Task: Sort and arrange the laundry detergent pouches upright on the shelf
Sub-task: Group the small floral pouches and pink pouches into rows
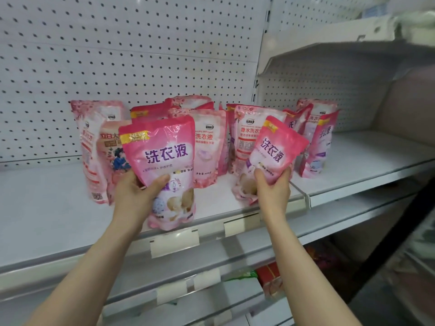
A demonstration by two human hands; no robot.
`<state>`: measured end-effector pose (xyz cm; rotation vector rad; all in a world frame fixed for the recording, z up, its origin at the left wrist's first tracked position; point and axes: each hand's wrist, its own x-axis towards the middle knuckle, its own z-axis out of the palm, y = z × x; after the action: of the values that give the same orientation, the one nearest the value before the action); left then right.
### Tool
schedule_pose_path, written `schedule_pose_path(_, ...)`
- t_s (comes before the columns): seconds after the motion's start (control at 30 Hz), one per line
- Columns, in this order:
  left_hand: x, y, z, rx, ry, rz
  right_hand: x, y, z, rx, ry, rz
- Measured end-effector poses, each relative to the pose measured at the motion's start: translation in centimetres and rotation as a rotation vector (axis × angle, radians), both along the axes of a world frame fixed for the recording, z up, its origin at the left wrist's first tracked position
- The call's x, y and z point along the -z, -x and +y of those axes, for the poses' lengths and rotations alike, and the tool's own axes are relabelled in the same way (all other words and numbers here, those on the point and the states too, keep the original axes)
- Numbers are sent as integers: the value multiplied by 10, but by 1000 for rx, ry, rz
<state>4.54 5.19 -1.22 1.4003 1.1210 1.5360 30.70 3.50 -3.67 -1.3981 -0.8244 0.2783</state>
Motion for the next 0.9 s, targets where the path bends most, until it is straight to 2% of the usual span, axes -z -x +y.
schedule_pose_path(0.13, -2, -3, -2, 3, 10, -34, -15, 8, 3, 55, 50, 39)
schedule_pose_path(0.23, -3, -1, -7, -3, 12, -81, -25, 7, 5, 16, 7, 36)
schedule_pose_path(0.4, -12, 18, -23, 23, -42, -114, -42, 24, -10, -302, -102, 199)
schedule_pose_path(0.53, -12, 47, -40, -16, -36, -139, -45, 60, -22, -561, -101, 320)
schedule_pose_path(0.67, -5, 90, -57, -81, -11, -199, -40, 106, -27, -734, -52, 303)
schedule_pose_path(0.9, 2, 196, -75, -185, -18, -199, -46, 210, -34, -835, -100, 193)
